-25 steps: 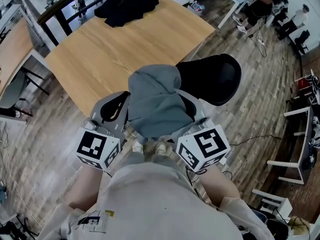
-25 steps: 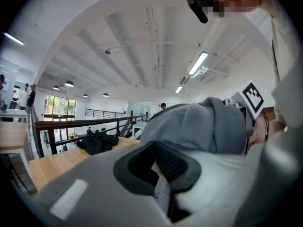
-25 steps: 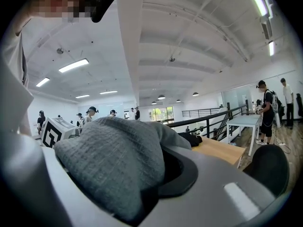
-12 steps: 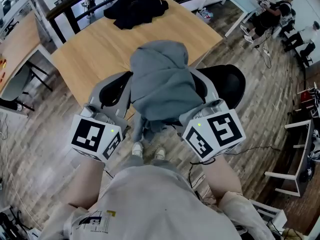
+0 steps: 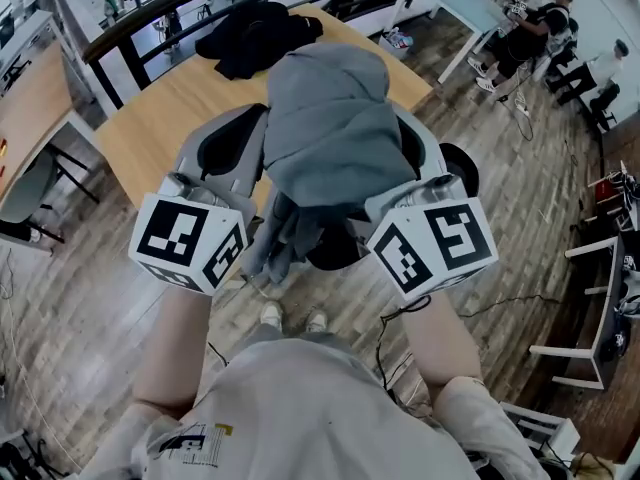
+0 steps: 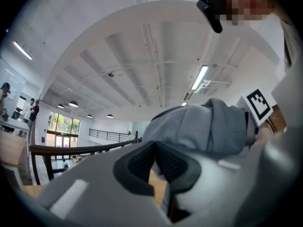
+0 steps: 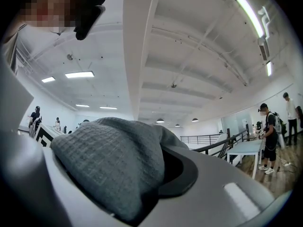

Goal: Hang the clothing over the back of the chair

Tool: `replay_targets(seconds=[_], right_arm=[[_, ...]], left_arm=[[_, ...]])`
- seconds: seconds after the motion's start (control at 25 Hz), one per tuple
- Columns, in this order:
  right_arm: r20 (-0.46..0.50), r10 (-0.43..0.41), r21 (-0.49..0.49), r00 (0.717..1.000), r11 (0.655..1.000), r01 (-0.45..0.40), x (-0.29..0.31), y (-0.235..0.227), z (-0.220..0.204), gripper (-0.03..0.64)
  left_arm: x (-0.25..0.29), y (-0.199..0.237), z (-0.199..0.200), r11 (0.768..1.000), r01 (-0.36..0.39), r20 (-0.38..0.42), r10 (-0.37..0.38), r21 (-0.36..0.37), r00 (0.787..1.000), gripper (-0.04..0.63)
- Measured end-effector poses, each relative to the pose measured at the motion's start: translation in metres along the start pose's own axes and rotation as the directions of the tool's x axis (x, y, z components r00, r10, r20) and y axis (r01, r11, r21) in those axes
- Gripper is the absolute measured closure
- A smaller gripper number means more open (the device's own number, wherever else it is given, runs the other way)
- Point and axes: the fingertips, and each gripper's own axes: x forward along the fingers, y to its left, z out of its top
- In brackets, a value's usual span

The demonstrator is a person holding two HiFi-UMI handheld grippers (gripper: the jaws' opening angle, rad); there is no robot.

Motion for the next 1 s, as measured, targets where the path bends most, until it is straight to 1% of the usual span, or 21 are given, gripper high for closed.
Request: replay_targets(seconds=[0.08, 0.2, 0.36, 0.48, 0.6, 0.68, 0.84, 1.0], right_arm=[[-0.008, -0.014, -0.030, 1.000, 0.999, 0.014, 0.001, -0.011, -0.014, 0.555], [-0.033, -0.034, -0.104, 0.999, 0.994, 0.030, 0.000, -0.024, -0.043, 0.554], [-0.081, -0.057, -0.089, 0.995, 0.995, 0.049, 0.006, -0.044, -0.084, 0.554], [-0.120, -0.084, -0.073, 0.989, 0.994, 0.075, 0.004, -0.063, -0.110, 0.554], [-0.147, -0.110, -0.052, 0.983, 0.993, 0.103, 0.004, -0.082, -0.129, 0.554], [-0.155, -0.123, -0.041, 0.980, 0.992, 0.118, 0.004, -0.094, -0.134, 0.554], [-0.160, -0.149, -0.030, 0.976, 0.989, 0.146, -0.006, -0.115, -0.132, 0.554], [-0.153, -0.195, -0.051, 0.969, 0.981, 0.189, -0.021, -0.139, -0.123, 0.554]], left_arm=[[0.010, -0.001, -0.022, 1.000, 0.000, -0.041, 0.000, 0.002, 0.999, 0.594], [0.020, -0.008, -0.064, 1.000, 0.001, -0.128, -0.002, -0.009, 0.992, 0.594], [0.032, -0.014, -0.120, 0.999, 0.004, -0.230, -0.015, -0.050, 0.973, 0.594], [0.034, -0.023, -0.149, 0.997, 0.011, -0.284, -0.031, -0.071, 0.958, 0.594], [0.040, -0.027, -0.168, 0.996, 0.016, -0.309, -0.042, -0.084, 0.950, 0.594], [0.047, -0.030, -0.173, 0.996, 0.025, -0.313, -0.051, -0.087, 0.948, 0.594], [0.060, -0.043, -0.177, 0.995, 0.047, -0.310, -0.073, -0.089, 0.948, 0.594], [0.076, -0.064, -0.175, 0.993, 0.083, -0.300, -0.106, -0.087, 0.948, 0.594]])
